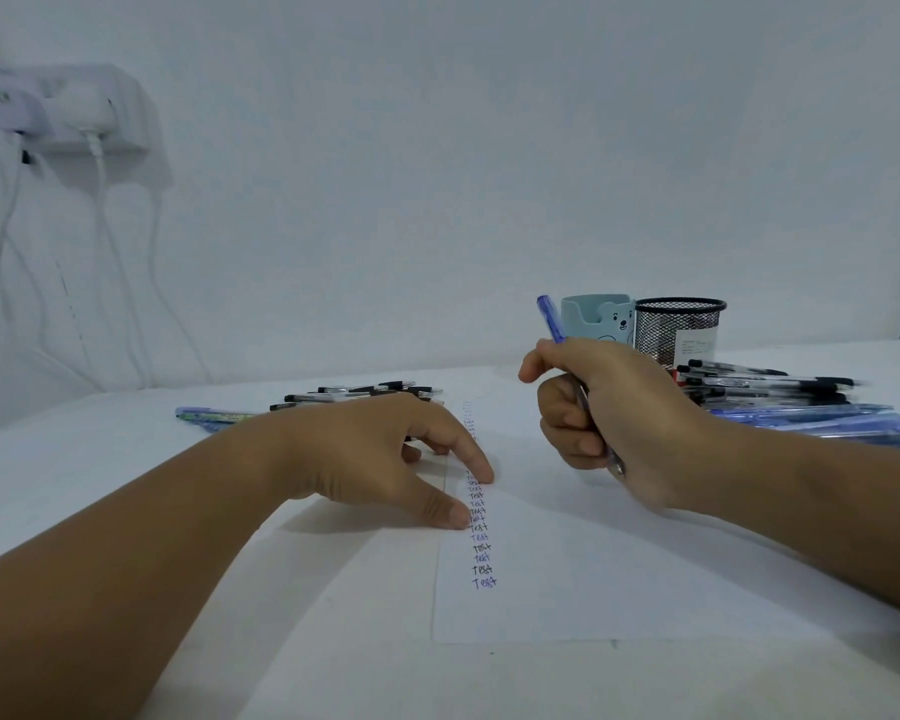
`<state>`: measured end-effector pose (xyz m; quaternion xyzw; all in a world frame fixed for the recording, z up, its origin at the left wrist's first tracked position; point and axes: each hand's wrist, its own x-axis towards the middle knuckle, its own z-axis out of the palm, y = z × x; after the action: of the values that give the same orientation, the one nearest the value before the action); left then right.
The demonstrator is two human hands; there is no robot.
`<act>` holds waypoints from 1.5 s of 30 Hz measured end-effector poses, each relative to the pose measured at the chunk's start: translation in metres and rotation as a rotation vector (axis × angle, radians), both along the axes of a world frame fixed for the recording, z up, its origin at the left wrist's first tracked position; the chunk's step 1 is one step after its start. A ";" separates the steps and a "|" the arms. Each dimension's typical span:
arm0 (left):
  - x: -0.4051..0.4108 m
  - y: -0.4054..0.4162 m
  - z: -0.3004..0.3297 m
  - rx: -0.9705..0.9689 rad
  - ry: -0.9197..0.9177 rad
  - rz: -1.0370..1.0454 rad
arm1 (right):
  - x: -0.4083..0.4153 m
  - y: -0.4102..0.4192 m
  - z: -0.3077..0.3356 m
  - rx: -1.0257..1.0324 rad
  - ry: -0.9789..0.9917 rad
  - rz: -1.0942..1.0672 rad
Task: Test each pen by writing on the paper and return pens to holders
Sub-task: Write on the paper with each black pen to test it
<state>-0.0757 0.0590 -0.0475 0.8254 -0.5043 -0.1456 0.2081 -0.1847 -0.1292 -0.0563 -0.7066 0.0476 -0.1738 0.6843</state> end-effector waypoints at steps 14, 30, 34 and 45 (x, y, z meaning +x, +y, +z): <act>0.002 -0.002 -0.004 -0.062 -0.017 0.021 | 0.004 -0.001 -0.003 -0.047 -0.048 -0.002; -0.002 -0.026 -0.033 -0.448 -0.404 0.053 | -0.025 -0.134 0.065 -1.315 0.347 -0.135; 0.001 -0.023 -0.030 -0.449 -0.434 0.061 | -0.038 -0.154 0.075 -1.451 0.606 -0.130; 0.003 -0.019 -0.024 -0.447 -0.438 0.078 | -0.029 -0.108 0.064 -1.517 0.419 -0.113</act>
<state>-0.0723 0.0395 -0.0711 0.7898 -0.5244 0.1579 0.2762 -0.2140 -0.2370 0.0072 -0.9951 0.0796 -0.0565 -0.0177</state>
